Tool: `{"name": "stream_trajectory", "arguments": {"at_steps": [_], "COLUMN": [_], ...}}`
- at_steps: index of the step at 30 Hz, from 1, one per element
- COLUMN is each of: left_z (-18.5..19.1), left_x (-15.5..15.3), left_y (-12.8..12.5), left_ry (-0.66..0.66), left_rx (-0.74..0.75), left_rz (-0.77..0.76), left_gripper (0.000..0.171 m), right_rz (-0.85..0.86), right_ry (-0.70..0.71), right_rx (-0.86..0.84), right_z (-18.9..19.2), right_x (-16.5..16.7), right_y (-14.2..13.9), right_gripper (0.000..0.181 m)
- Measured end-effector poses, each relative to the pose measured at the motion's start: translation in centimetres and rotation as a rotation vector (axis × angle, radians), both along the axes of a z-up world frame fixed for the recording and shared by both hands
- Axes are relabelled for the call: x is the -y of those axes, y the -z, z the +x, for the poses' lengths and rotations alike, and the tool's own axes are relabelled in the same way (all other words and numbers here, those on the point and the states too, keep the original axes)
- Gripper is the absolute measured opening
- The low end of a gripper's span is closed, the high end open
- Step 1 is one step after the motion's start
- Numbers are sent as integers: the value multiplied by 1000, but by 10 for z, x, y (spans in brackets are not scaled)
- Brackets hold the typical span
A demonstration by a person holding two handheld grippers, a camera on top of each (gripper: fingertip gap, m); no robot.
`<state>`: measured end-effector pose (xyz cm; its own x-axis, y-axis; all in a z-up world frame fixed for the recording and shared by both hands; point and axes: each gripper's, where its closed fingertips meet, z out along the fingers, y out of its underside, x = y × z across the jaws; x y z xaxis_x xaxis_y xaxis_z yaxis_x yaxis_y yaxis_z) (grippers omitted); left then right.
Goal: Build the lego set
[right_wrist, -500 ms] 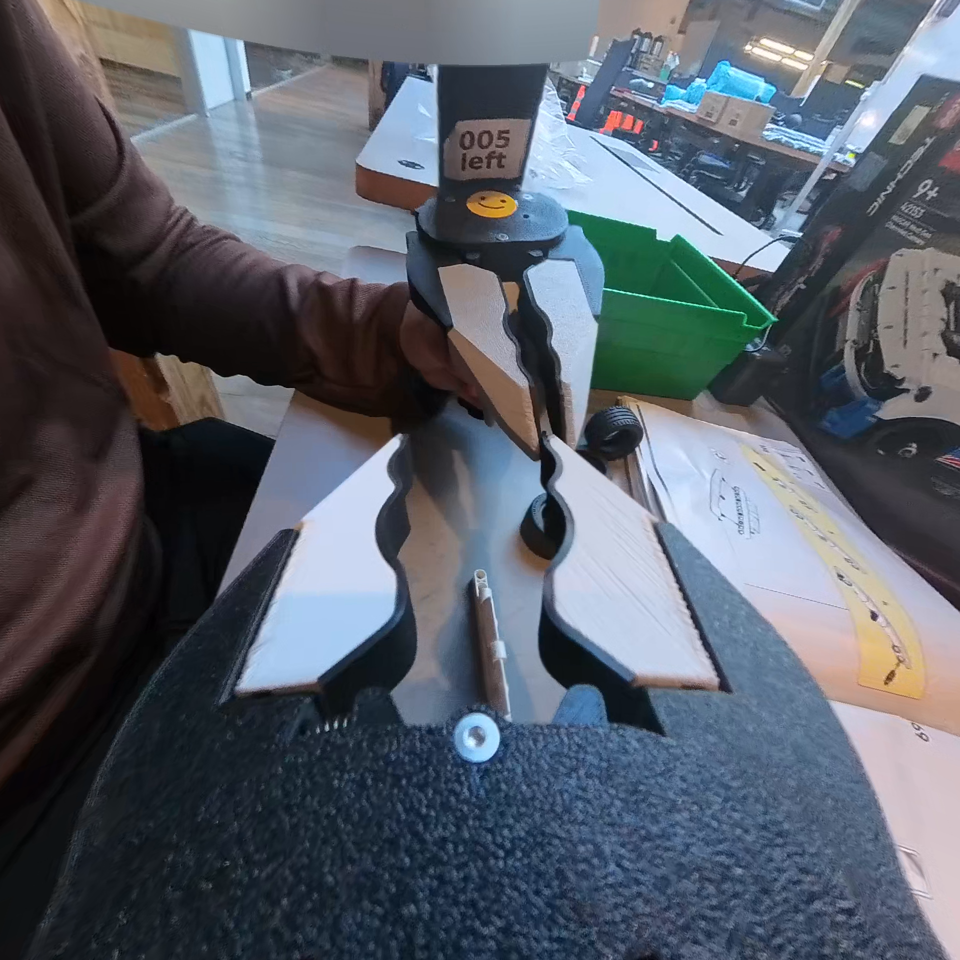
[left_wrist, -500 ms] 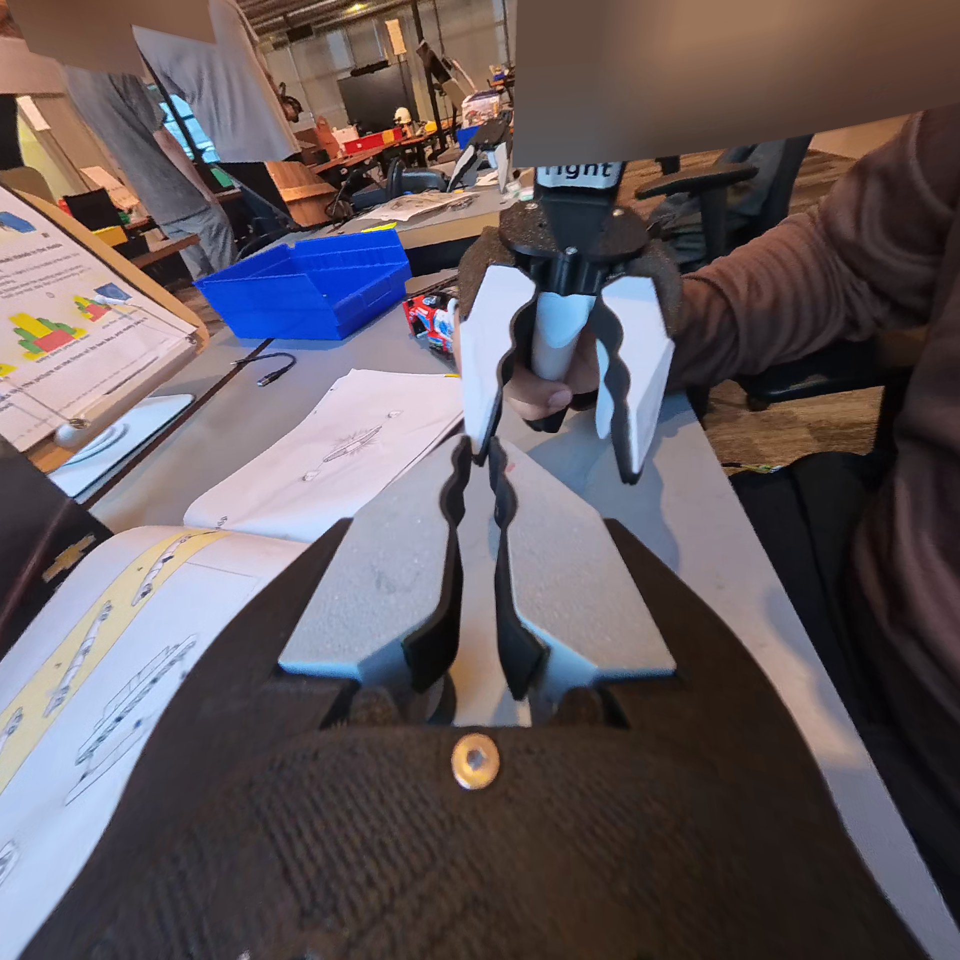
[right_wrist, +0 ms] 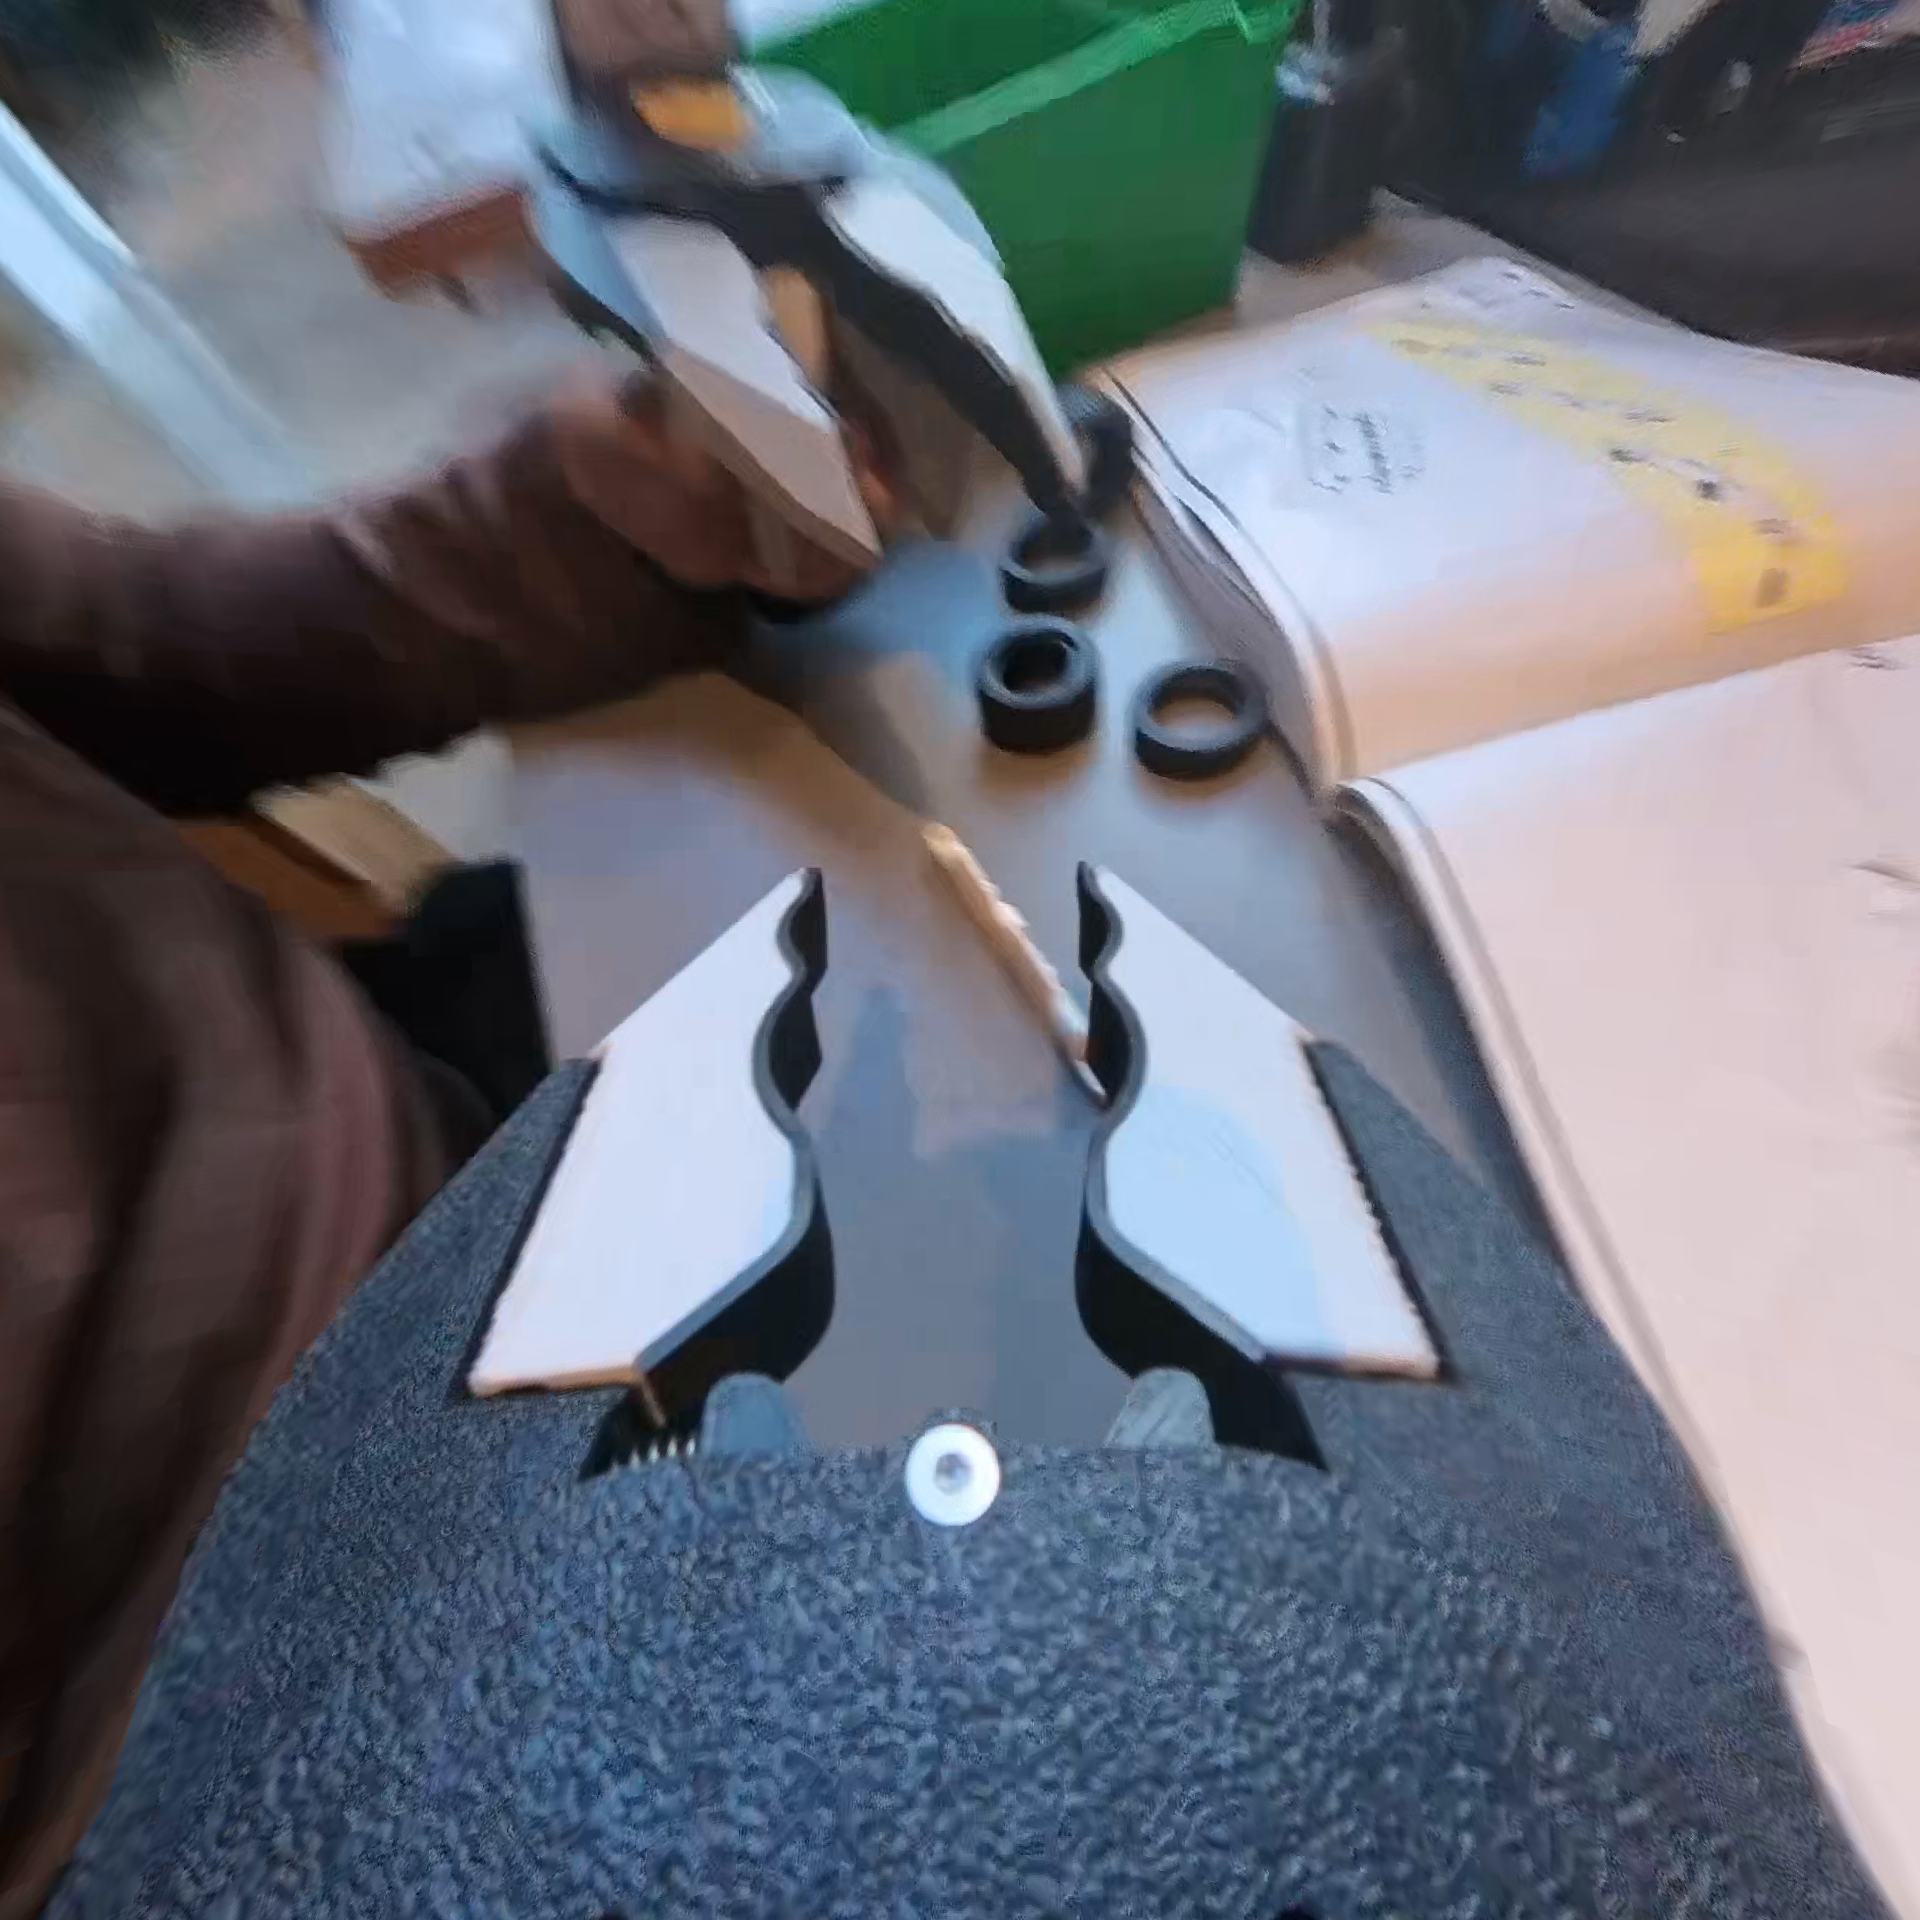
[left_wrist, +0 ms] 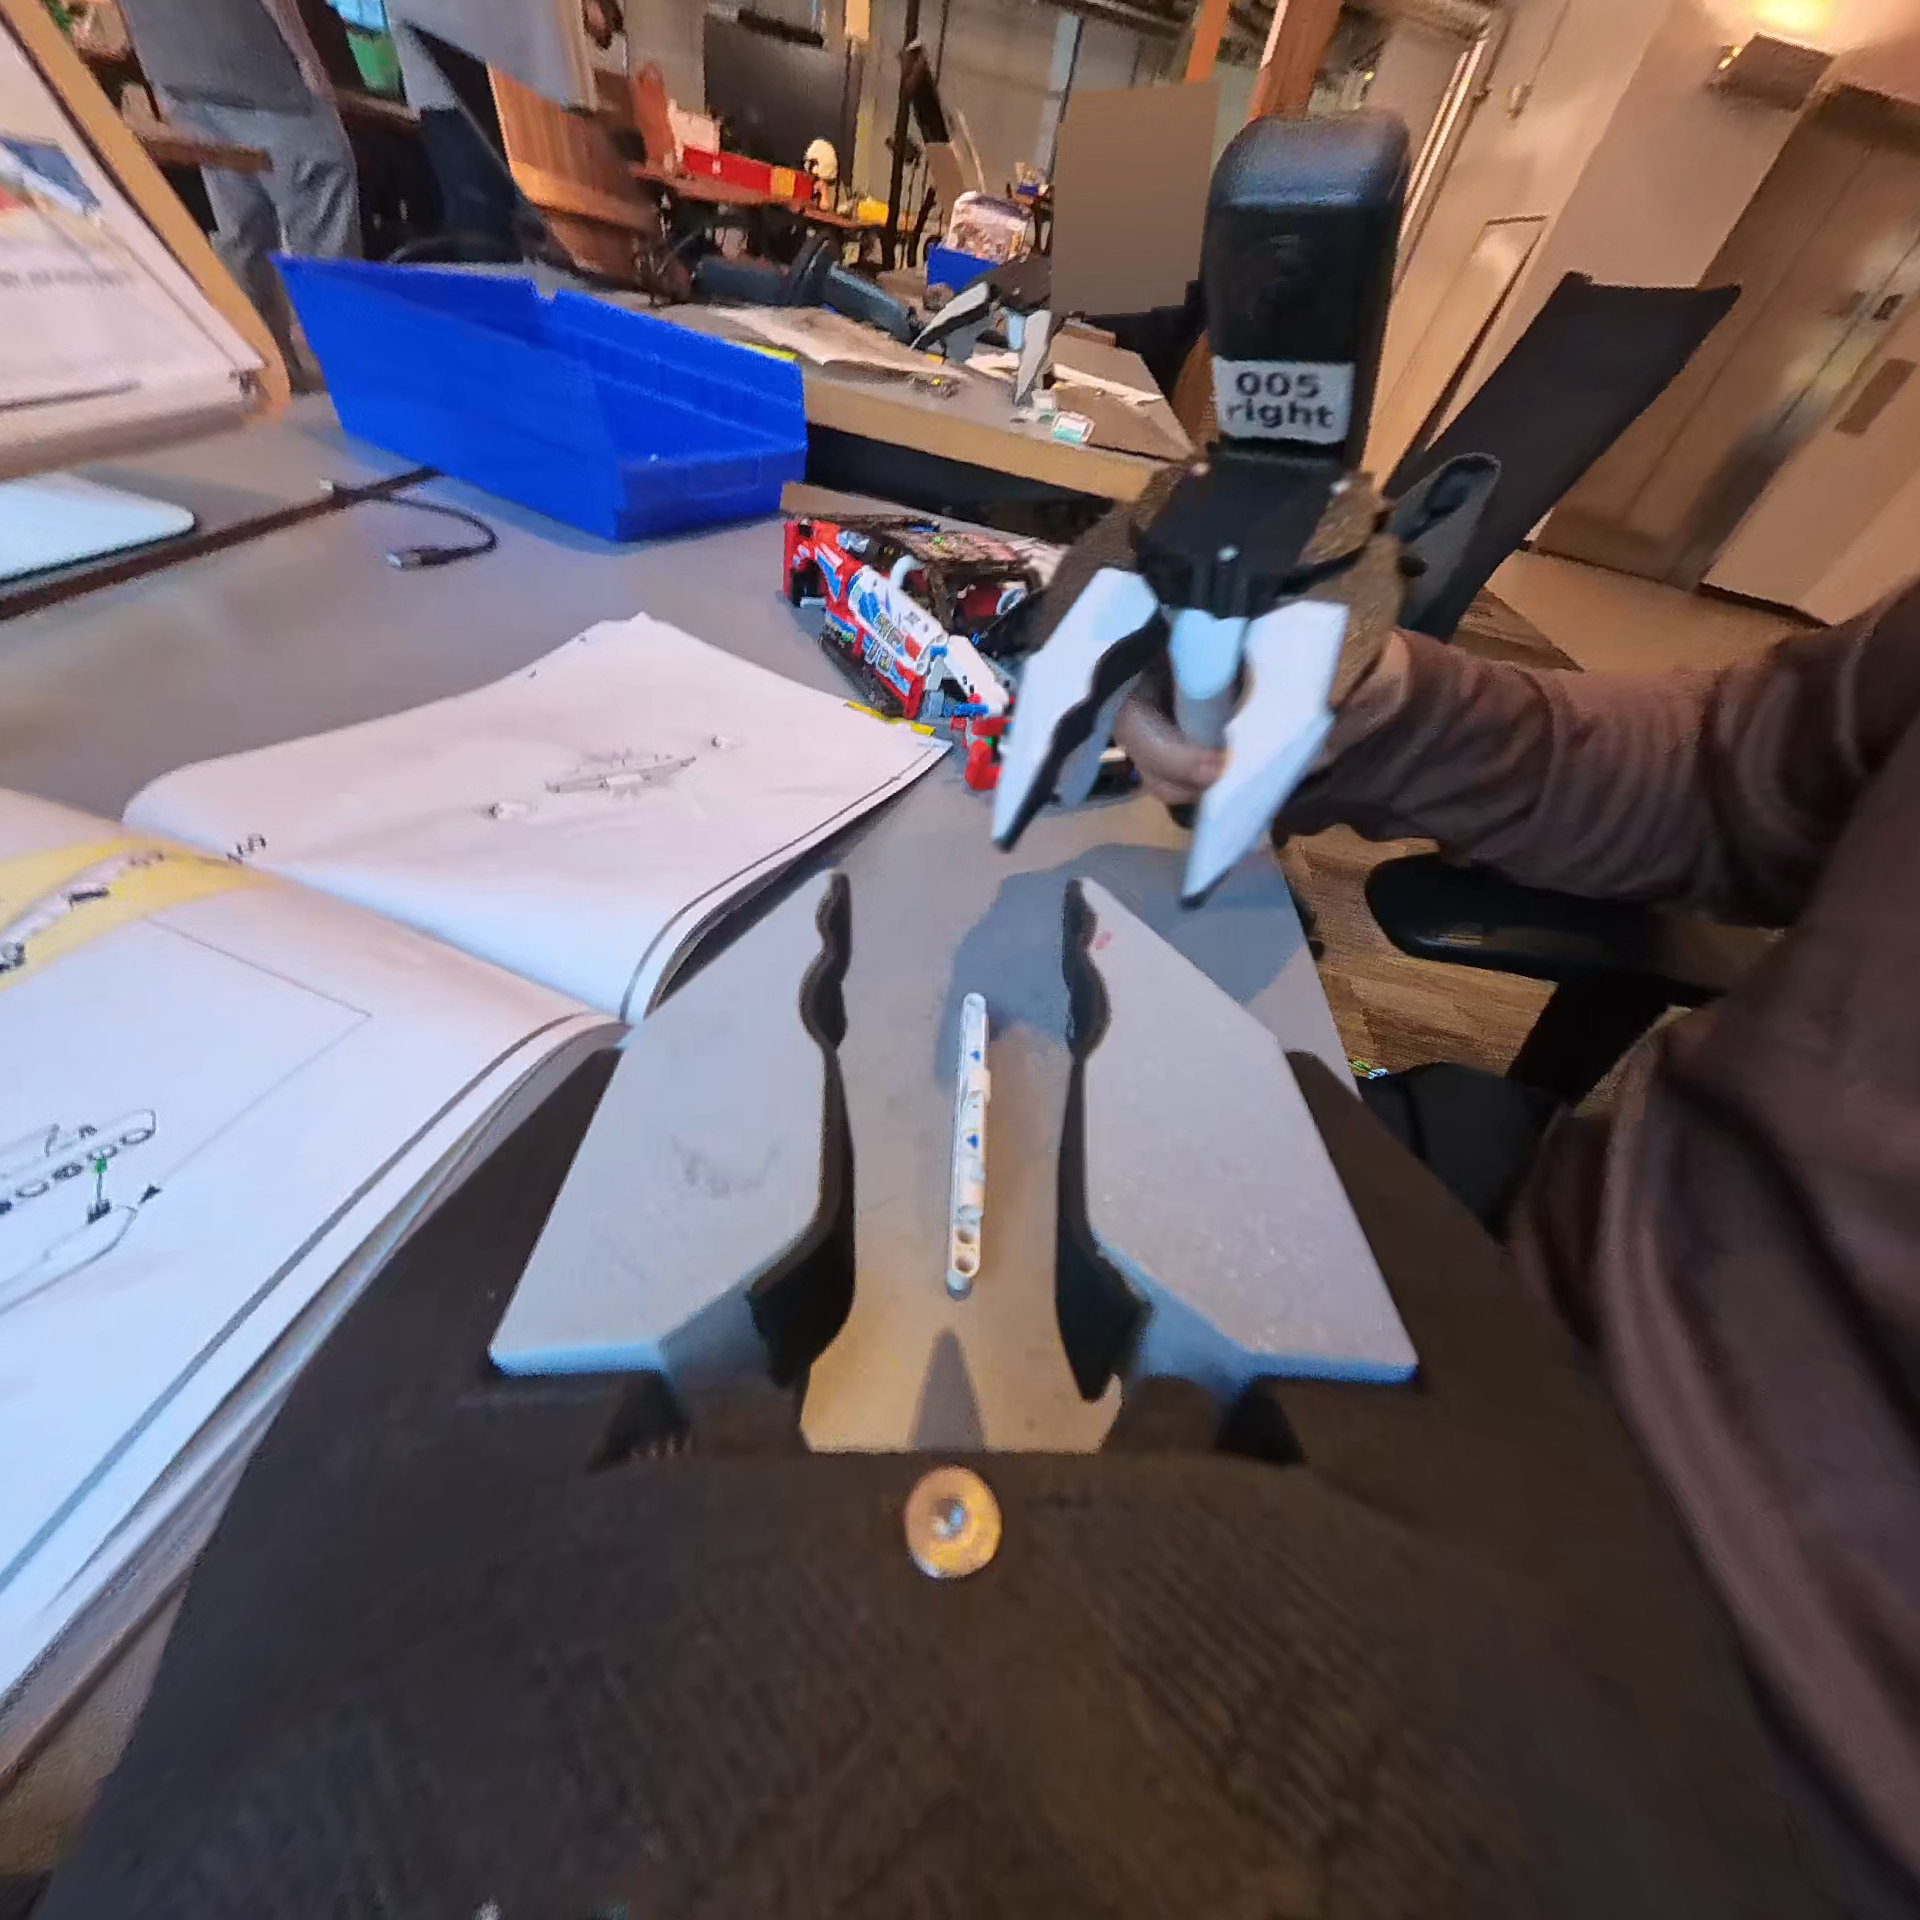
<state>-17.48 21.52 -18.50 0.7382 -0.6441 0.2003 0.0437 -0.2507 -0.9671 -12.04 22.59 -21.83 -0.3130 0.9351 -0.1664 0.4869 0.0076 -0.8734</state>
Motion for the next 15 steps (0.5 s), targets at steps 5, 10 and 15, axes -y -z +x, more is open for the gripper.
{"name": "stream_trajectory", "arguments": {"at_steps": [5,10,15], "left_z": [-1,-2,4], "left_x": [-5,-6,-4], "left_y": [9,14,23], "left_ry": [-12,-11,10], "left_rx": [39,50,6], "left_rz": [-61,-91,-105], "left_gripper": [49,50,50], "right_rz": [-376,-1069,-904], "right_ry": [-16,-109,-13], "right_rx": [-221,-395,-379], "right_z": [5,23,19], "right_x": [9,-5,-9], "right_y": [-56,-134,-118], "right_gripper": [68,82,87]}}
